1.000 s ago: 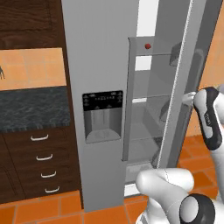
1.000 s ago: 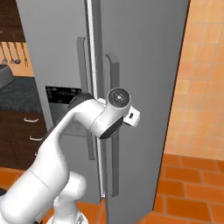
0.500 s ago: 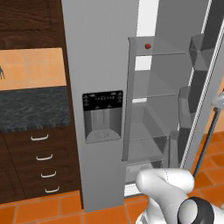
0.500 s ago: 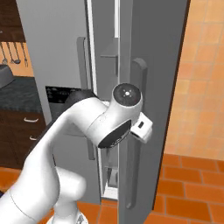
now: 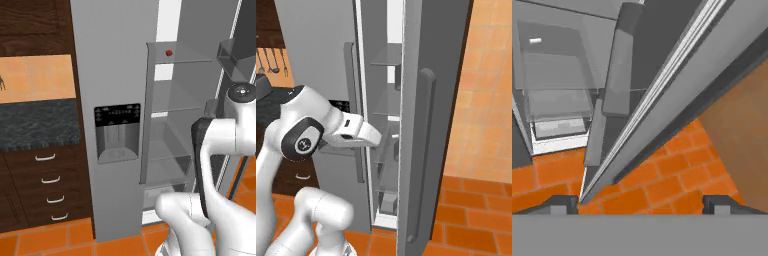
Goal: Take the strawberry from the fridge and place it on top of the pancake, located on the dining counter.
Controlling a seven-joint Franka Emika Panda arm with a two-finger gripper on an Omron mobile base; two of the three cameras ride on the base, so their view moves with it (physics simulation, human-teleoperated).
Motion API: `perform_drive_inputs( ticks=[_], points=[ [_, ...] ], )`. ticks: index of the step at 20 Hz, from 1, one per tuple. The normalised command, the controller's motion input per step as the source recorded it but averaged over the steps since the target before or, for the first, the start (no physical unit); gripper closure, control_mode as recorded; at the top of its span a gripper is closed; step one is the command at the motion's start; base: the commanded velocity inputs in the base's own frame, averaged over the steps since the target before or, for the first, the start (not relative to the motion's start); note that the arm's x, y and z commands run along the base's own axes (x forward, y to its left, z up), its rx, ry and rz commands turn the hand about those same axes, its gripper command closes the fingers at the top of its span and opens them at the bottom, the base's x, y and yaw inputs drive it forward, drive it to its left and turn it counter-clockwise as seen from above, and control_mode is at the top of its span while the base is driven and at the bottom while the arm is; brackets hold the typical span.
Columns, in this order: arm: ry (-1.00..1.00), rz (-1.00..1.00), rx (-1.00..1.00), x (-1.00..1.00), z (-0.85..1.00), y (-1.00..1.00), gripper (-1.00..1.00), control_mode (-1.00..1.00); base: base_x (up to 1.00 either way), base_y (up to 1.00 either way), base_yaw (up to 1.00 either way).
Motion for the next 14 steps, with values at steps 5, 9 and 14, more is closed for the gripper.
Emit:
perform_drive_inputs(
  ticks=[5,9,14],
  points=[
    [0.55,-0.01,-0.52,0.64,0.00,0.59,-1.00,-1.00,0.00,0.00,0.00],
    [0.33,-0.01,-0.20,0.54,-0.35,0.06,-1.00,-1.00,0.00,0.00,0.00],
    [0.21,0.00,-0.09,1.00,-0.49,-0.38,-1.00,-1.00,0.00,0.00,0.00]
  ],
)
